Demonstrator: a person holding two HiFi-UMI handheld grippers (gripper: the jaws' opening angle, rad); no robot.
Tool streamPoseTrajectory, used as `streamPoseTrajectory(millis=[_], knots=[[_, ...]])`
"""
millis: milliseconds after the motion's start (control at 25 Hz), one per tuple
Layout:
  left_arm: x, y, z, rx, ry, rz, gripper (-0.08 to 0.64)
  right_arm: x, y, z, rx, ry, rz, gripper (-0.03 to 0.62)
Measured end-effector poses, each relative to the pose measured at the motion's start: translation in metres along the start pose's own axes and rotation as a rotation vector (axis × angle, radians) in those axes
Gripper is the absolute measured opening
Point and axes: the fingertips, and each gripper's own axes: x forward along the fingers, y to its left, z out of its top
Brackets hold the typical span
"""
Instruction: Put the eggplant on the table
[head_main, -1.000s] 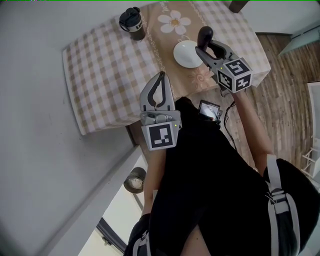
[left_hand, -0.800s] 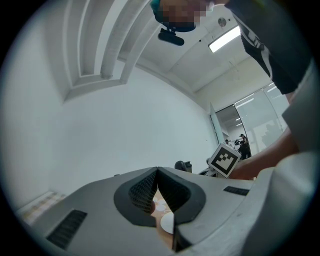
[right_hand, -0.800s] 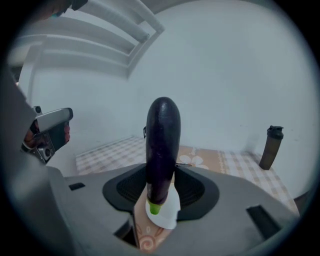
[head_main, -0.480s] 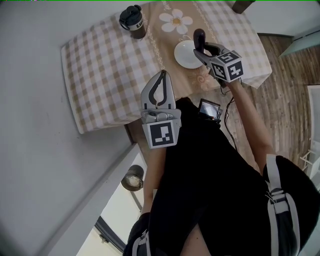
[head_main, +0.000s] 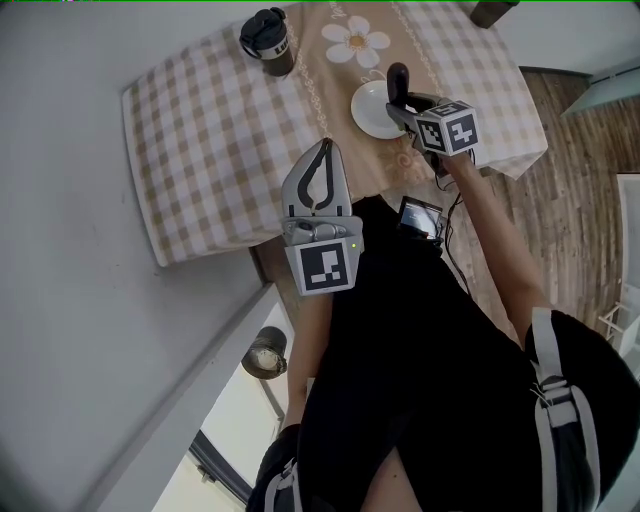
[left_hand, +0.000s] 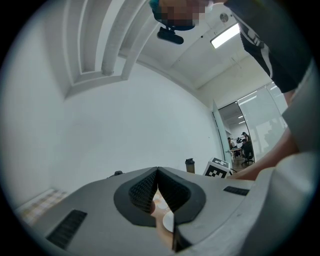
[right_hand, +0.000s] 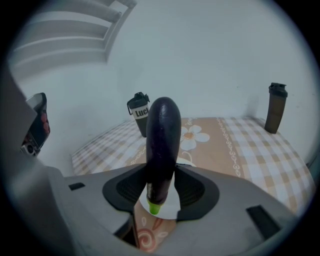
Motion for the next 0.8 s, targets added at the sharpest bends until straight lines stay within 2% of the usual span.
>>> streamPoseTrajectory(millis=[440, 800], knots=[[0.008, 0.004, -0.012, -0.007, 0.028, 0.006, -0.011, 0.025, -0.011, -0.032, 0.047, 0.075, -0.007, 0.181], [0.014, 0.005, -0.023, -0.011, 0.041, 0.006, -0.011, 0.040, -0.018, -0.036, 0.057, 0.086, -0.016, 0.179]])
